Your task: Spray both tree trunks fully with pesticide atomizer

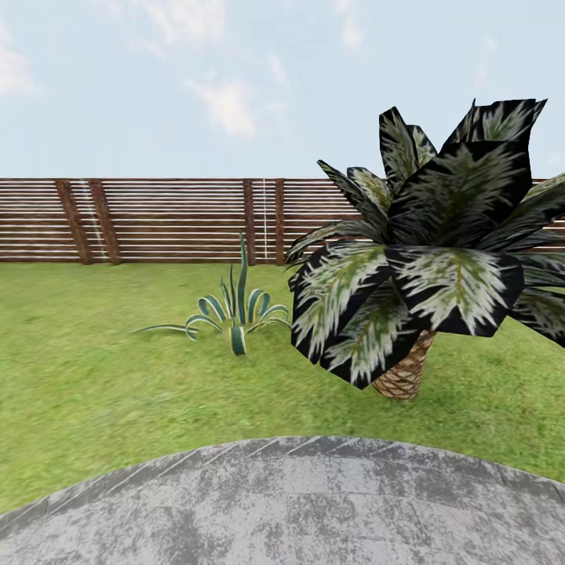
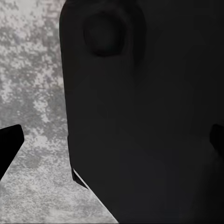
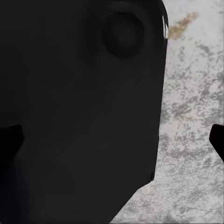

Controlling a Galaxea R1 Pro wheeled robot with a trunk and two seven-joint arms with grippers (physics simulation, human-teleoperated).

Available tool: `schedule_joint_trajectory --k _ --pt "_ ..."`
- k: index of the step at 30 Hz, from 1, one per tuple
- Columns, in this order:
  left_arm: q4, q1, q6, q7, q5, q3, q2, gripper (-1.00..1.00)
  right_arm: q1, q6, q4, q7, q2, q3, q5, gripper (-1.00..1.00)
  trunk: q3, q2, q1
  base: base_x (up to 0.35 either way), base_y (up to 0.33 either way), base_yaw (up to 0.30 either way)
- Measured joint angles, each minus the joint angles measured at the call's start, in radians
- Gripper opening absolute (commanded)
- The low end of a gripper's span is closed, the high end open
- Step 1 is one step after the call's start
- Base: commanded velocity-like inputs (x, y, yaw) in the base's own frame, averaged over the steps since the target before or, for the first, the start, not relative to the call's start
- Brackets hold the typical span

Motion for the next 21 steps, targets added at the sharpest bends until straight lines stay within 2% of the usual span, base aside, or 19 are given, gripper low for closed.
schedule_joint_trajectory --k 9,21 --pt "-0.028 0.005 -0.014 -0.001 0.003 0.001 -0.004 1.00 -0.006 0.000 0.001 0.007 0.006 0.000 -0.002 1.00 0.000 0.000 0.000 0.000 0.000 0.000" --pt "-0.068 0.005 -0.079 -0.001 0.001 0.001 -0.003 1.00 -0.006 -0.039 -0.003 0.006 0.004 -0.005 -0.006 1.00 0.000 0.000 0.000 0.000 0.000 0.000"
